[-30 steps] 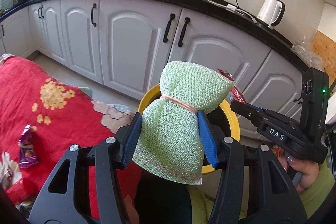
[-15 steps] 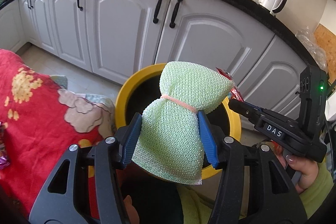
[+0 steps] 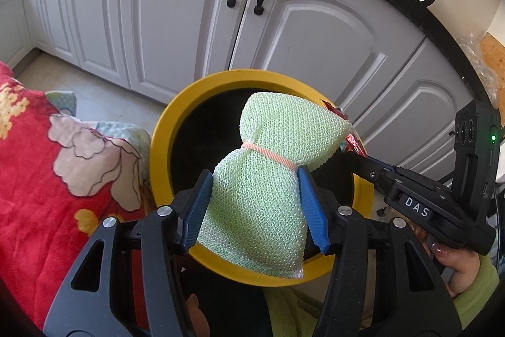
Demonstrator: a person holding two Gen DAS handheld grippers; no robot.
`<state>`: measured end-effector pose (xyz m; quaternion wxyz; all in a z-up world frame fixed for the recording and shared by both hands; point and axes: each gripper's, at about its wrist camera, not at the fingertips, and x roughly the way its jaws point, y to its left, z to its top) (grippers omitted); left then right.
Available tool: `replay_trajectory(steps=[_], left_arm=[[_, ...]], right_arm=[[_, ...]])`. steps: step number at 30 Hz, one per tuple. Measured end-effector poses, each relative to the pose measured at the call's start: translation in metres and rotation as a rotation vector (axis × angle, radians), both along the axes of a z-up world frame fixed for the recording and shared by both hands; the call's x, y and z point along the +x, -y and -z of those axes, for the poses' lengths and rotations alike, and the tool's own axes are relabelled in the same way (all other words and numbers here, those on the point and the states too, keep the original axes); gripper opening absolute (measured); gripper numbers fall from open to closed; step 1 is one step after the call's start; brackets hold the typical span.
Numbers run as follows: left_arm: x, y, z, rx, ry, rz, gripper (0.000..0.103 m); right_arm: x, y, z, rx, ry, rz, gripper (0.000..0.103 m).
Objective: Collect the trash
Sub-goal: 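Open both tools to drop the sponge and red wrapper into the bin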
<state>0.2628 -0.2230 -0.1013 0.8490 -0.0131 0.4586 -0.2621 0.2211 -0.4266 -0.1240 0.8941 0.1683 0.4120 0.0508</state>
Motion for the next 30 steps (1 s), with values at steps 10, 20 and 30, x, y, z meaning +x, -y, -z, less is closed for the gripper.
replay_trajectory(steps=[10, 20, 30], left_arm=[[0.008, 0.005, 0.018, 0.0, -0.05, 0.002, 0.053], [0.01, -0.002, 0.013, 0.012, -0.04, -0.027, 0.065], [0.003, -0.013, -0.007, 0.001, 0.004, -0.057, 0.09]], right_arm=[[0.002, 0.005, 0.006, 0.014, -0.016, 0.022, 0.022], [-0.001, 0.013, 0.001, 0.016, 0.001, 0.05, 0.038], [-0.004, 0.018, -0.009, 0.015, 0.026, 0.075, 0.053]])
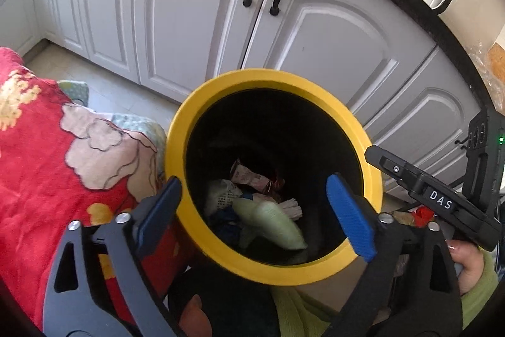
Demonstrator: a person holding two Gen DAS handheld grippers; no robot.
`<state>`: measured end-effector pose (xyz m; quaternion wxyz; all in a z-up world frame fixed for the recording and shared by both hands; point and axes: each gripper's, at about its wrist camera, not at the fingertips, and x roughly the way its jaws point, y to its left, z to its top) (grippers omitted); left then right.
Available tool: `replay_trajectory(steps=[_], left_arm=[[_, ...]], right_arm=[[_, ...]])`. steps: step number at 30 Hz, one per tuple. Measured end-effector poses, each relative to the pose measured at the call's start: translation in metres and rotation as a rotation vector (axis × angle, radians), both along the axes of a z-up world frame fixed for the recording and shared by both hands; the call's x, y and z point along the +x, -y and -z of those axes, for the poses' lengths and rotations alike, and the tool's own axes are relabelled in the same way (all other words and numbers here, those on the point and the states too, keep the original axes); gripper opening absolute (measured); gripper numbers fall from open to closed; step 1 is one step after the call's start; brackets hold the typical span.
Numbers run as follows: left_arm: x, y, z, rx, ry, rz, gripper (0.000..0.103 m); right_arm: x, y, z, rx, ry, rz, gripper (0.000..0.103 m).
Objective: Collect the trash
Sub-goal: 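Open both tools to drop the sponge and red wrapper into the bin, then move both tools back from the bin toward the table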
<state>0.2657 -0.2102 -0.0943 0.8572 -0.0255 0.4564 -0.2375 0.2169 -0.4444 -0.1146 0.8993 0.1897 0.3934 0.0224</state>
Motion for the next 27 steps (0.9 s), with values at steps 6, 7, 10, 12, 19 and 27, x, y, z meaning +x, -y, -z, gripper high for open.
replay_trajectory(steps=[6, 7, 10, 12, 19, 27], left_arm=[[-0.01, -0.009, -0.017, -0.005, 0.043, -0.033, 0.092], [-0.012, -0.011, -0.02, -0.008, 0.048, -0.039, 0.092], [-0.017, -0.019, -0.026, -0.016, 0.06, -0.051, 0.092], [-0.02, -0.023, -0.03, -0.018, 0.067, -0.064, 0.092], [-0.033, -0.039, -0.042, -0.022, 0.094, -0.093, 0.092], [-0.045, -0.062, -0.057, -0.028, 0.134, -0.131, 0.092]], right_arm=[[-0.002, -0.004, -0.008, -0.002, 0.018, 0.001, 0.063], [-0.003, -0.005, -0.009, -0.003, 0.022, 0.001, 0.064], [-0.004, -0.006, -0.013, -0.006, 0.031, 0.001, 0.067], [-0.005, -0.008, -0.016, -0.008, 0.036, 0.001, 0.068], [-0.007, -0.02, -0.026, -0.018, 0.059, -0.022, 0.07], [-0.011, -0.04, -0.038, -0.036, 0.083, -0.062, 0.071]])
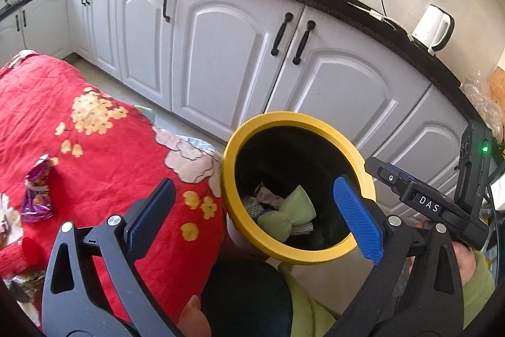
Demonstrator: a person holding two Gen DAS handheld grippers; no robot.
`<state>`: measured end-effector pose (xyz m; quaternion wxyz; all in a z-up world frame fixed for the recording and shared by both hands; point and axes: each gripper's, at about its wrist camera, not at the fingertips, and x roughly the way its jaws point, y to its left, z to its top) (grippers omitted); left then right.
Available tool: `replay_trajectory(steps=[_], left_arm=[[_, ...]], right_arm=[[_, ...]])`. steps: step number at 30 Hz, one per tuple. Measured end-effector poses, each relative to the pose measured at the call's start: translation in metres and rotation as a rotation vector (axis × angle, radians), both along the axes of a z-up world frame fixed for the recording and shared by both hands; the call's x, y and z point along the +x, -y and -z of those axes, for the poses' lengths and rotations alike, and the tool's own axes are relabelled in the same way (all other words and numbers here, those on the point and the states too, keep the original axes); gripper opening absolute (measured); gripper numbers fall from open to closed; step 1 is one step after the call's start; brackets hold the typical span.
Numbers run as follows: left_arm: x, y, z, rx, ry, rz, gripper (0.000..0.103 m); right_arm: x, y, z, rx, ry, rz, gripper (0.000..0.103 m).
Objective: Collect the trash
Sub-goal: 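Move both tools back from the bin toward the table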
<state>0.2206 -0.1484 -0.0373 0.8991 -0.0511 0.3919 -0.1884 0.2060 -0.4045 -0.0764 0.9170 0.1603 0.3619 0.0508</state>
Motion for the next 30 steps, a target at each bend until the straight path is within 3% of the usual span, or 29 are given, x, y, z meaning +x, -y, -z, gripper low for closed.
replay_trajectory(steps=[30], left_arm=[[-0.046, -0.104, -0.041, -0.03, 0.111, -0.172, 0.092]], right_arm=[[-0.035, -0.116, -0.053, -0.064, 0.124, -0.234, 0.078]])
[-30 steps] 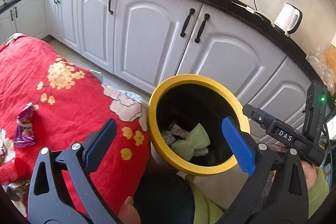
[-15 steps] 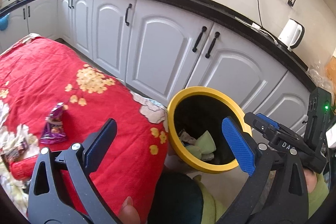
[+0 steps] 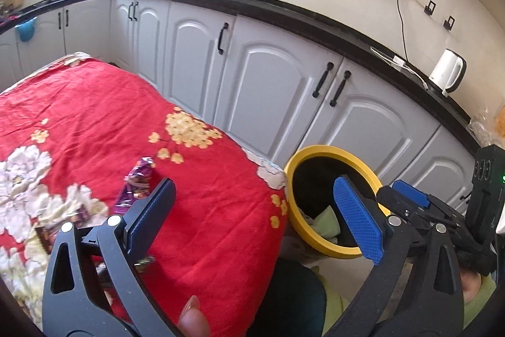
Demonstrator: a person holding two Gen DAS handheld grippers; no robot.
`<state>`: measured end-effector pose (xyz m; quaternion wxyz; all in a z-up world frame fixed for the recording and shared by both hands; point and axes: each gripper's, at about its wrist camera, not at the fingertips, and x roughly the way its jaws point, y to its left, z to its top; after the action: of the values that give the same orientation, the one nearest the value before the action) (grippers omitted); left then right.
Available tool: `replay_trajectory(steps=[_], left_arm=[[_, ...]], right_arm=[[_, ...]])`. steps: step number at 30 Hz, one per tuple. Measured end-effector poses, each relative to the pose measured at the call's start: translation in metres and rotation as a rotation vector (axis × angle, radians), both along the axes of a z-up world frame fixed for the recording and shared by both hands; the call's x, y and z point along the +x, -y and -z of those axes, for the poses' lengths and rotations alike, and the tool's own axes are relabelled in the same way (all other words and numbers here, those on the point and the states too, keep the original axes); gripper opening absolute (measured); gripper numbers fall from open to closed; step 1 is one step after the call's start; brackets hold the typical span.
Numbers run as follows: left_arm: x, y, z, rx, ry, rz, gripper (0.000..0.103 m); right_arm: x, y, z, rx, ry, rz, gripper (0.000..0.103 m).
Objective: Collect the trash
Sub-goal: 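Move both tools back from the bin toward the table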
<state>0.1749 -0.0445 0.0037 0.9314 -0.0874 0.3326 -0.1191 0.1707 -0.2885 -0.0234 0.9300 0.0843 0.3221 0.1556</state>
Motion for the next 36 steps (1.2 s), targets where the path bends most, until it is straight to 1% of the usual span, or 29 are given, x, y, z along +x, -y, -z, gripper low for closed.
replay_trajectory(steps=[9, 17, 28, 32, 36], left_arm=[[-0.013, -0.034, -0.013, 0.007, 0.04, -0.058, 0.092], [-0.025, -0.063, -0.021, 0.044, 0.065, -0.104, 0.092], [-0.031, -0.11, -0.027, 0.065, 0.084, -0.189, 0.092], [-0.032, -0.125, -0.024, 0.086, 0.084, -0.22, 0.092], [-0.032, -0.141, -0.019, 0.088, 0.077, -0.246, 0.092]], right_arm=[[-0.014, -0.029, -0.012, 0.006, 0.035, -0.052, 0.08], [-0.025, -0.063, -0.017, 0.001, 0.054, -0.105, 0.083], [-0.04, -0.117, -0.009, -0.035, 0.032, -0.2, 0.085], [-0.041, -0.133, -0.005, -0.04, 0.017, -0.228, 0.085], [-0.041, -0.148, 0.002, -0.047, -0.003, -0.252, 0.085]])
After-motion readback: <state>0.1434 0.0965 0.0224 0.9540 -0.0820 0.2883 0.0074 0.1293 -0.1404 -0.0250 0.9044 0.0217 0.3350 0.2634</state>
